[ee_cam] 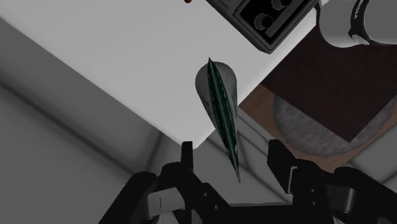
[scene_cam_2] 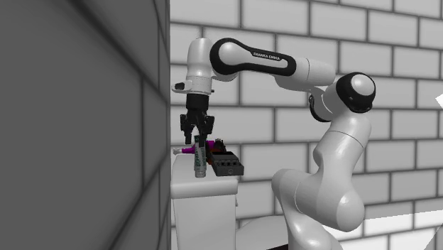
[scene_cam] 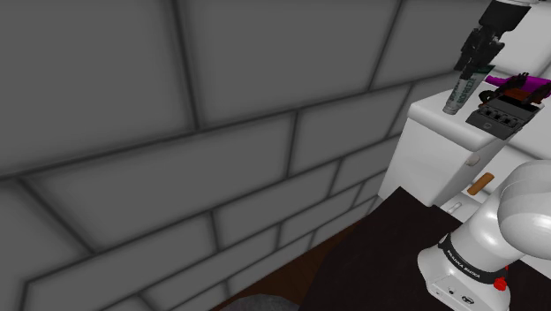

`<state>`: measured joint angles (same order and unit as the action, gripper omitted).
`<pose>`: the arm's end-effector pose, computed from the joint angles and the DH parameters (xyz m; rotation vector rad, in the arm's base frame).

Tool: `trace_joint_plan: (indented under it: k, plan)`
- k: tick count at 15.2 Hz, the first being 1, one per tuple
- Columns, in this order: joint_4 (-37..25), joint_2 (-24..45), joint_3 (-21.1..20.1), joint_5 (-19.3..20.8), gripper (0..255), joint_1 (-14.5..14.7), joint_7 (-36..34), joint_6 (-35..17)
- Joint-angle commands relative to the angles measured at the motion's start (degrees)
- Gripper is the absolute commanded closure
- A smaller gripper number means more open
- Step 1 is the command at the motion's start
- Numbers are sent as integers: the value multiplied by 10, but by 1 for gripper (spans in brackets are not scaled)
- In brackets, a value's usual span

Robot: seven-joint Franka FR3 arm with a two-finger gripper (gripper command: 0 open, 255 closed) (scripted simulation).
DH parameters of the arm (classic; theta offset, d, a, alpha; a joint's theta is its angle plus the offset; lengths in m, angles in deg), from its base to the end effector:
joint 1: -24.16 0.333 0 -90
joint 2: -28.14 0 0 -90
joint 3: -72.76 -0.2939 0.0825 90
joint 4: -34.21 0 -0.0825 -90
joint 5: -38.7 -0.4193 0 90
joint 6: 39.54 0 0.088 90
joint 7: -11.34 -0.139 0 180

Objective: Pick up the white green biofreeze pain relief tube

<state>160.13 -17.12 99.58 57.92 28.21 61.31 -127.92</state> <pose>0.3215 -0.2270 0.5797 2.9708 0.8644 0.0866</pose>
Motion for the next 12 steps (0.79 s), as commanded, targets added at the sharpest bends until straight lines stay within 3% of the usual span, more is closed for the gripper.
trace_joint_plan:
  k: [1,9,12]
  plan:
    - [1,0,0,0,255,0,0,-1]
    - [1,0,0,0,255,0,0,-1]
    - [-27,8,-4,-5,255,3,2,19]
